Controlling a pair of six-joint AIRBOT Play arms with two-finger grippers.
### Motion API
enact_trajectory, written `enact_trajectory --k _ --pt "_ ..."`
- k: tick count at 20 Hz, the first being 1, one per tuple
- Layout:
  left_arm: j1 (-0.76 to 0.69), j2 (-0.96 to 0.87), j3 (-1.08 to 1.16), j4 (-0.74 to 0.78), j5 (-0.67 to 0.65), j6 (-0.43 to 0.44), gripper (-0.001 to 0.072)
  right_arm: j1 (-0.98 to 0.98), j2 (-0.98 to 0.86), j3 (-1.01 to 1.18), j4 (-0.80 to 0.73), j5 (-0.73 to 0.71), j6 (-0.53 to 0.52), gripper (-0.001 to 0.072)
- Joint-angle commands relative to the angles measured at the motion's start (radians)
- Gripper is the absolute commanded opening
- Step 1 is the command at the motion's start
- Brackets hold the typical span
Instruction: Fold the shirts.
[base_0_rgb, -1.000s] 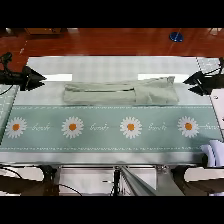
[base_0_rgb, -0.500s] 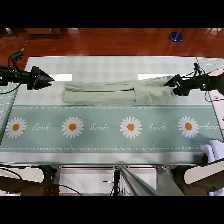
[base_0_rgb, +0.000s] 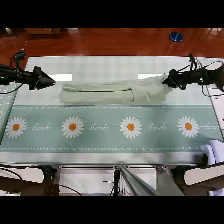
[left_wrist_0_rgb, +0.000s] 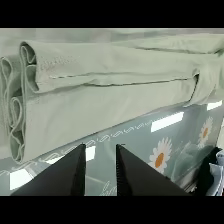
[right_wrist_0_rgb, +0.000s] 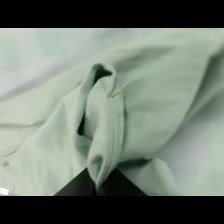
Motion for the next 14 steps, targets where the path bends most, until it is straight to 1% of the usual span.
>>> enact_trajectory --k 1,2,4,6,7,9,11,14 --pt "-0.074 0.001 0.001 -0.053 -0.023 -0.004 0.0087 -0.021 0.124 0.008 0.0 0.095 0.002 0.003" --pt "-0.109 0.001 0.001 -0.079 -0.022 0.0 0.0046 -0.021 0.159 0.008 -0.014 0.114 0.015 0.0031" --pt "-0.188 0.001 0.001 -0.126 -0.021 0.008 0.0046 -0.021 0.233 0.008 -0.062 0.149 0.037 0.0031" --pt "-0.27 0.001 0.001 -0.141 -0.004 0.014 0.0046 -0.02 0.298 0.008 -0.09 0.191 0.057 0.003" --pt "-0.311 0.001 0.001 -0.148 0.013 0.01 0.0032 -0.02 0.329 0.008 -0.1 0.214 0.059 0.0031" --pt "-0.406 0.0 0.001 -0.172 0.079 -0.028 0.0028 -0.02 0.383 0.008 -0.103 0.248 0.06 0.0031" --pt "-0.518 0.0 0.001 -0.218 0.175 -0.028 0.0029 -0.02 0.434 0.008 -0.103 0.268 0.066 0.0031" --pt "-0.68 -0.008 0.001 -0.225 0.345 -0.029 0.0029 -0.02 0.494 0.008 -0.109 0.29 0.068 0.0031"
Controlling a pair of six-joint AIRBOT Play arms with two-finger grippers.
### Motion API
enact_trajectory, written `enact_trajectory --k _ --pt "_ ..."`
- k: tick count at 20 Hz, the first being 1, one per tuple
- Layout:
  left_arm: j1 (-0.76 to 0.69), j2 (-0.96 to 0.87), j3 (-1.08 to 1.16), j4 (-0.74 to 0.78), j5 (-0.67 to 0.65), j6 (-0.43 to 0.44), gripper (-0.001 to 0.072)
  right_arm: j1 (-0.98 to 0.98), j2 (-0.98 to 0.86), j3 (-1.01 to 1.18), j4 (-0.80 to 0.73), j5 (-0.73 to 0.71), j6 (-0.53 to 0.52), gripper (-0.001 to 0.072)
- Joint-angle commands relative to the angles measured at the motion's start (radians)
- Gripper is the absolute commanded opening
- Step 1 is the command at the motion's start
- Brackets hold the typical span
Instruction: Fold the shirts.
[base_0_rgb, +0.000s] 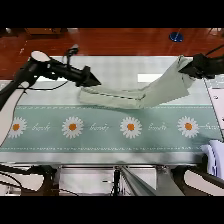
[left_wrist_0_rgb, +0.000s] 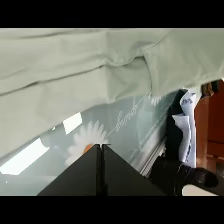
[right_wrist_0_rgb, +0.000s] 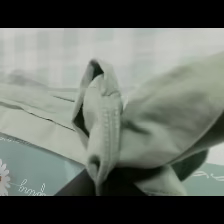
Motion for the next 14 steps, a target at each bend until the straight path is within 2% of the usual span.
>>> enact_trajectory --k 1,5,10,14 --pt "-0.188 -0.017 0.001 -0.03 0.204 -0.024 0.0029 -0.001 0.076 0.001 -0.02 0.043 0.01 0.0031" --pt "-0.336 -0.08 0.001 -0.048 0.285 -0.087 0.0028 0.0 0.112 0.001 -0.037 0.068 0.025 0.0031" --pt "-0.465 -0.18 0.002 -0.194 0.369 -0.085 0.0029 0.023 0.119 0.001 -0.043 0.104 0.037 0.0031" --pt "-0.537 -0.272 0.002 -0.264 0.37 -0.084 0.0028 0.084 0.119 0.001 -0.045 0.106 0.049 0.0031"
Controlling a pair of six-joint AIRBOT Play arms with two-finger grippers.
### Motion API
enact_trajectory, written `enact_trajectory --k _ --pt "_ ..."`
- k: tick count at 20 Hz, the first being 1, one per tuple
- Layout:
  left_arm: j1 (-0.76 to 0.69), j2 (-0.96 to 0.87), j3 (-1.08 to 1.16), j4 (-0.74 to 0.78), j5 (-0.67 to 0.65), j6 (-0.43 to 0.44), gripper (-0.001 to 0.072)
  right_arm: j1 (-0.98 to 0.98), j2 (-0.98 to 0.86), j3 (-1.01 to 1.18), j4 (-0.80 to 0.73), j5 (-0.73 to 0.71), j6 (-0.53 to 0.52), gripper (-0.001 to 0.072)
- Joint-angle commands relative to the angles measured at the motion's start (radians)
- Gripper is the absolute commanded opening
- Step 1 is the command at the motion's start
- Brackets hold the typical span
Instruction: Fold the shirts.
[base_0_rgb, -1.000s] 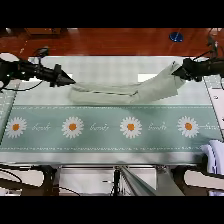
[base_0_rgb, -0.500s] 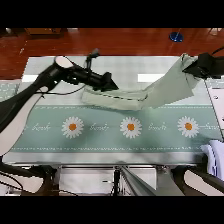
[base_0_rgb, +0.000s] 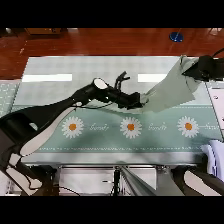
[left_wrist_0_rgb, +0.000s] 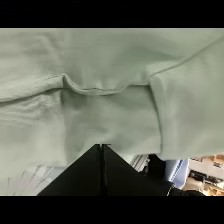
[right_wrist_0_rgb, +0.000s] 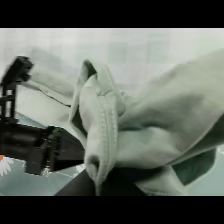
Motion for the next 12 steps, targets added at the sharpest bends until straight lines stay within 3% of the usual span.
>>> enact_trajectory --k 1,7,10,12 --pt "-0.071 -0.083 0.001 -0.11 0.02 -0.002 0.0028 0.05 0.002 0.001 -0.002 0.01 0.016 0.0031" --pt "-0.087 -0.148 0.095 -0.181 -0.004 0.023 0.0028 0.09 0.002 0.001 -0.005 0.016 0.024 0.0031" --pt "0.019 -0.093 0.122 -0.171 -0.149 0.142 0.0025 0.09 0.004 0.001 -0.031 0.01 0.024 0.0031" --pt "0.119 0.011 0.122 -0.042 -0.221 0.154 0.0025 0.094 0.004 0.0 -0.029 -0.025 0.042 0.0031"
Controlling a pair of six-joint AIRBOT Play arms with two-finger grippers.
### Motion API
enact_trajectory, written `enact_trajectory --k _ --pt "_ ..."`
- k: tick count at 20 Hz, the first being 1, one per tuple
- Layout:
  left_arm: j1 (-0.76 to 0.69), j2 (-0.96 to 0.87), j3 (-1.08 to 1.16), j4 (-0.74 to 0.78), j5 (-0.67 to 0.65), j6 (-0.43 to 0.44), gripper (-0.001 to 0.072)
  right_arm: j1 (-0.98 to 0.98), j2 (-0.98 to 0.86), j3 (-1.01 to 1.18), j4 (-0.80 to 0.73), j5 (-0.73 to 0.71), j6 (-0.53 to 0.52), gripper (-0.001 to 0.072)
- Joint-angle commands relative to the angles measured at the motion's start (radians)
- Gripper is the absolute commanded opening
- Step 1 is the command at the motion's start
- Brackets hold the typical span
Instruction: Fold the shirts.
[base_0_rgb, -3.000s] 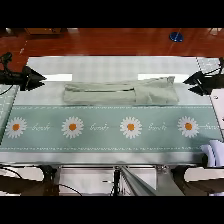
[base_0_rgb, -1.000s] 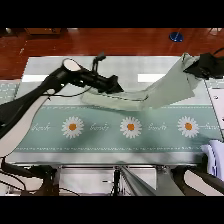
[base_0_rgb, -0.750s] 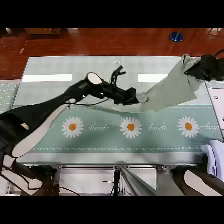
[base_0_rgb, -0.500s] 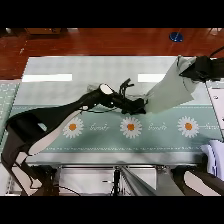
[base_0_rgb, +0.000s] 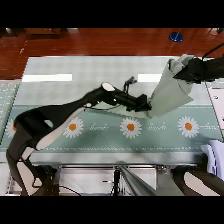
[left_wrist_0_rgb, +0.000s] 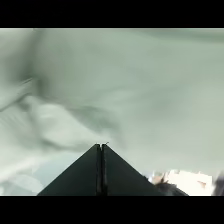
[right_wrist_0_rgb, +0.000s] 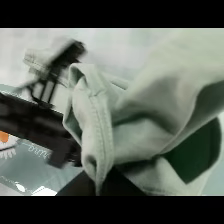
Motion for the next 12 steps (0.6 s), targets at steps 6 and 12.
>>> enact_trajectory --k 6,12 --pt "0.468 0.472 0.014 0.412 -0.307 0.048 0.0026 0.186 -0.045 0.0 -0.05 -0.224 0.07 0.0031" --pt "0.778 0.725 0.014 0.415 -0.467 0.048 0.0027 0.485 -0.288 0.0 -0.085 -0.463 0.161 0.0031"
